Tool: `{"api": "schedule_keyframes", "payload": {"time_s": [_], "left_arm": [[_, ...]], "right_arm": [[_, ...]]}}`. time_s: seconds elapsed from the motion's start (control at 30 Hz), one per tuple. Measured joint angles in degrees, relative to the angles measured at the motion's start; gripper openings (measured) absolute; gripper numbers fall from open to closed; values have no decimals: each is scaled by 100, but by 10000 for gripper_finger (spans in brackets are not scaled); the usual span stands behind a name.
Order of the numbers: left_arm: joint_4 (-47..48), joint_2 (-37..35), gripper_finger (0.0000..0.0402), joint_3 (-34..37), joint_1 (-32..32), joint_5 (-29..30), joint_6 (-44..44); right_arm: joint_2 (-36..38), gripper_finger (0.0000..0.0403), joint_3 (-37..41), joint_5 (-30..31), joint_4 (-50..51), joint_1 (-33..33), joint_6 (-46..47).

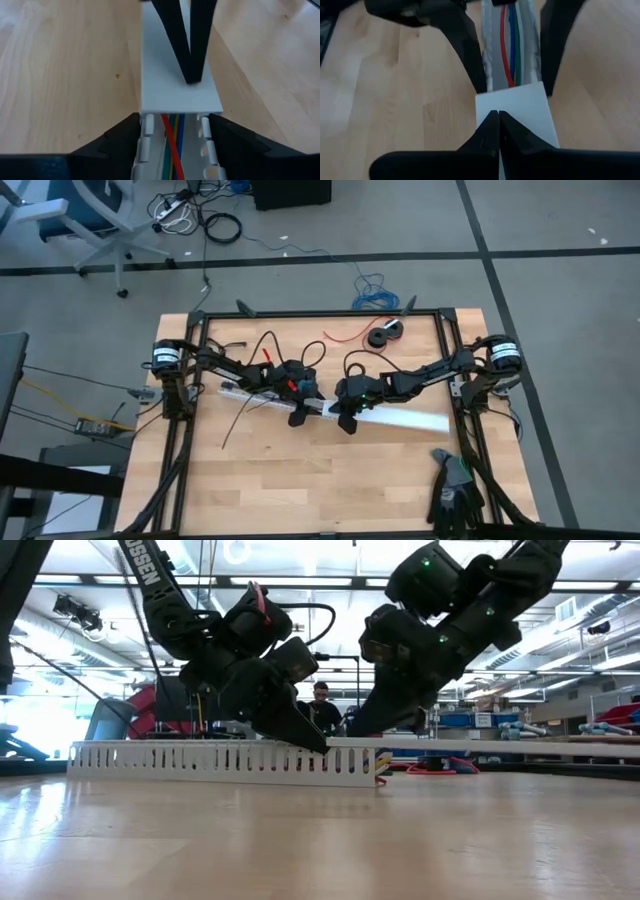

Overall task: Ziptie cables
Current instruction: Close the white cable duct

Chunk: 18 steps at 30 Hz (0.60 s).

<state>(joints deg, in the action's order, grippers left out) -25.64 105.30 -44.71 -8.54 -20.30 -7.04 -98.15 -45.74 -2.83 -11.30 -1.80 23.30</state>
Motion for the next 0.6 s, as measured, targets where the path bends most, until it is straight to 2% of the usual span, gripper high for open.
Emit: {"api": "schedule_keyframes", "payload": {"time_s": [0.37,0.6], "left_arm": [[22,0,240,-7,2,52,19],[367,-3,281,-22,2,96,24]], "right_arm": [[-2,0,2,63,-102,41,-128],[-4,0,-2,81,-69,47,-102]]}}
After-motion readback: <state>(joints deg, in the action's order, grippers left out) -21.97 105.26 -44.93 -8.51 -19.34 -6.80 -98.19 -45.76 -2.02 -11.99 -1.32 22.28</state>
